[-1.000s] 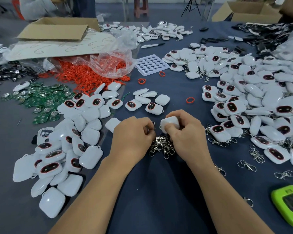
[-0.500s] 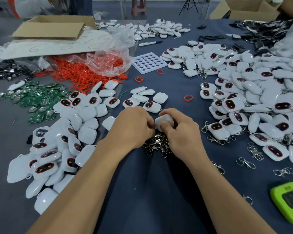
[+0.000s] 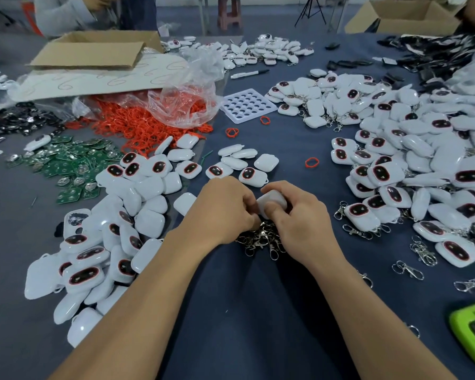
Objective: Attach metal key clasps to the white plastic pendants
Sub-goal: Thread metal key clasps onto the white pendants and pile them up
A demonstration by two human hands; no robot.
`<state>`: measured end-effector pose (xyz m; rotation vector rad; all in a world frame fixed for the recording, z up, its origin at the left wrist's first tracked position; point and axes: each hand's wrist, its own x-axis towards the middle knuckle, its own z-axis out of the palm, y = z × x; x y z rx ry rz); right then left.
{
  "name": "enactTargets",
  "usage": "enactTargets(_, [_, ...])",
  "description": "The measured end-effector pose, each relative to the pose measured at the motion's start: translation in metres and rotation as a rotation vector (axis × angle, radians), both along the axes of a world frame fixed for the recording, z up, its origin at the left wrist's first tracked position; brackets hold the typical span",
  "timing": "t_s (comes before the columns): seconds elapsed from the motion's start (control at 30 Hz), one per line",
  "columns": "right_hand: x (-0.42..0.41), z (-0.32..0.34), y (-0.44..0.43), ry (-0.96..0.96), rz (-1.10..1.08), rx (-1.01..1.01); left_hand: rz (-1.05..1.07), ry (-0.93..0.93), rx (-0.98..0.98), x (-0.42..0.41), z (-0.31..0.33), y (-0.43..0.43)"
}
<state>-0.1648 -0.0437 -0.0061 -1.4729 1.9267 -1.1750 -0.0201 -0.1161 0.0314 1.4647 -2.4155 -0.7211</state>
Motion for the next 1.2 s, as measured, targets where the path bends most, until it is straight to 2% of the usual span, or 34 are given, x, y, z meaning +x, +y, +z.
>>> enactTargets(0.17, [-0.002, -0.003, 0.000, -0.057, -0.043, -0.011, 0.014, 0.167, 0.088, 0.005, -0.012, 0.003])
enactTargets(0.3, [-0.004, -0.003, -0.002, -0.108, -0.065, 0.014, -0.022, 0.224, 0.123, 0.010, -0.017, 0.005])
enactTargets(0.47, [-0.004, -0.004, 0.000, -0.095, -0.032, 0.042, -0.019, 0.212, 0.108, 0.011, -0.018, 0.007])
enactTargets(0.63, [-0.006, -0.006, -0.001, -0.188, -0.058, -0.003, -0.032, 0.188, 0.096, 0.010, -0.018, 0.007])
enactTargets(1.2, [-0.010, -0.002, -0.003, -0.165, -0.001, 0.050, 0.005, 0.218, 0.083, 0.010, -0.021, 0.009])
